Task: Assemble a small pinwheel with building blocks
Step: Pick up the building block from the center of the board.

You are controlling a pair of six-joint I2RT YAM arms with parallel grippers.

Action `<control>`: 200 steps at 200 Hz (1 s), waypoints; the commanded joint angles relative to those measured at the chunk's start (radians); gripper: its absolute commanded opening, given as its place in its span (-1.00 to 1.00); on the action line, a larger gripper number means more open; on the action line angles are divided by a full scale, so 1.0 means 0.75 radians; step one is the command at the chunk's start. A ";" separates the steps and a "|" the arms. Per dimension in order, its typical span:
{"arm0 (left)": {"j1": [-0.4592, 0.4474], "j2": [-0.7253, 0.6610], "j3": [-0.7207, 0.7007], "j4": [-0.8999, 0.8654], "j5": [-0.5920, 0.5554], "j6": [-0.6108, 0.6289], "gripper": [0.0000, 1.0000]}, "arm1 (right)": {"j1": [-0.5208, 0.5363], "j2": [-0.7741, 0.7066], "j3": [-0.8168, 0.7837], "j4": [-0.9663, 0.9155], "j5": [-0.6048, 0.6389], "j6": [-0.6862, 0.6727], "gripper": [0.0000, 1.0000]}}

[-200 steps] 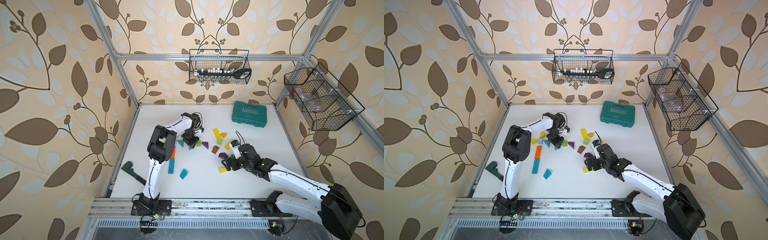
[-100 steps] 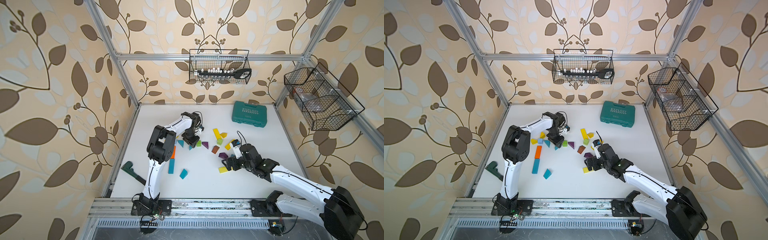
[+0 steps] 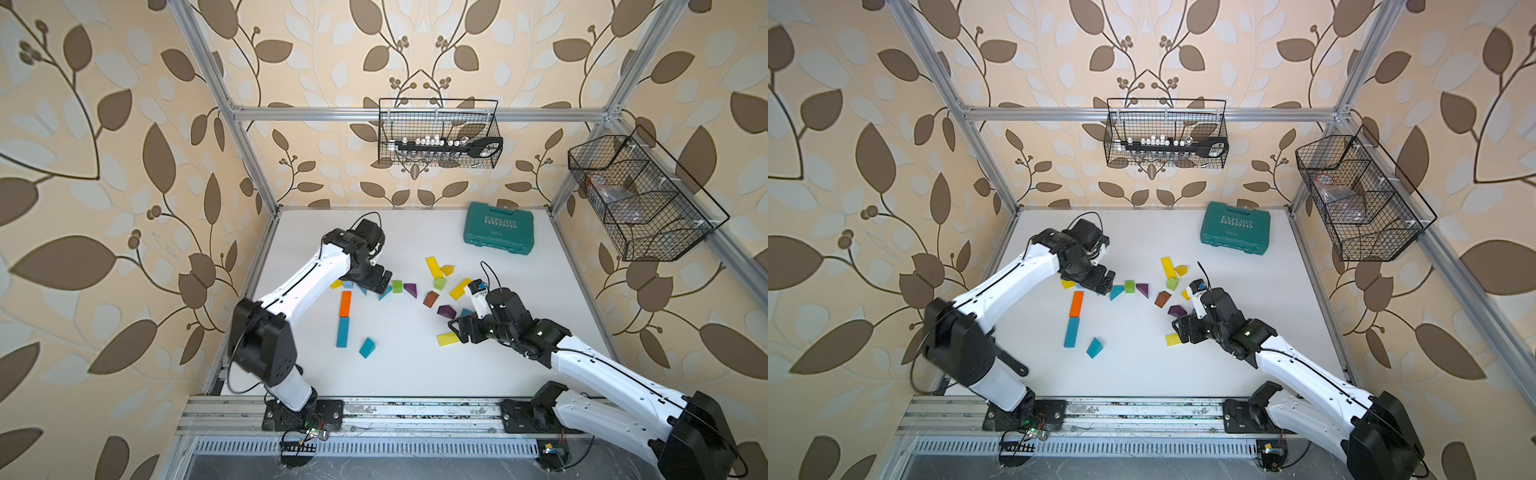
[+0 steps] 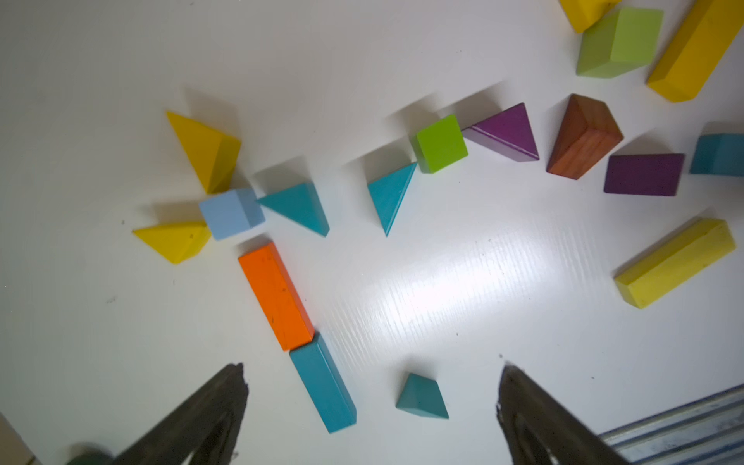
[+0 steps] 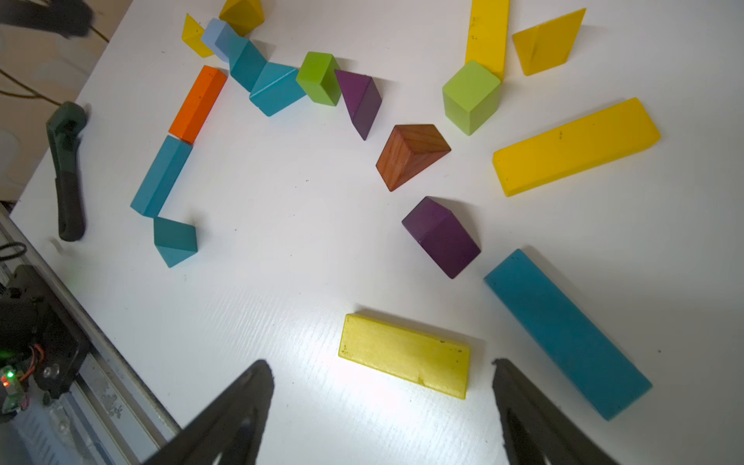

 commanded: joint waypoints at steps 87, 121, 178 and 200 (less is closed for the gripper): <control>-0.014 -0.504 -0.521 0.055 0.042 -0.459 0.98 | -0.086 0.704 0.503 -0.322 -0.058 -0.296 0.53; -0.014 -0.471 -0.515 0.100 0.034 -0.426 0.98 | -0.117 0.850 0.593 -0.346 -0.118 -0.420 0.53; -0.015 -0.408 -0.532 0.107 -0.008 -0.388 0.98 | -0.137 1.032 0.708 -0.356 -0.056 -0.513 0.55; -0.014 -0.387 -0.528 0.111 -0.008 -0.382 0.98 | -0.135 1.068 0.733 -0.366 -0.068 -0.547 0.49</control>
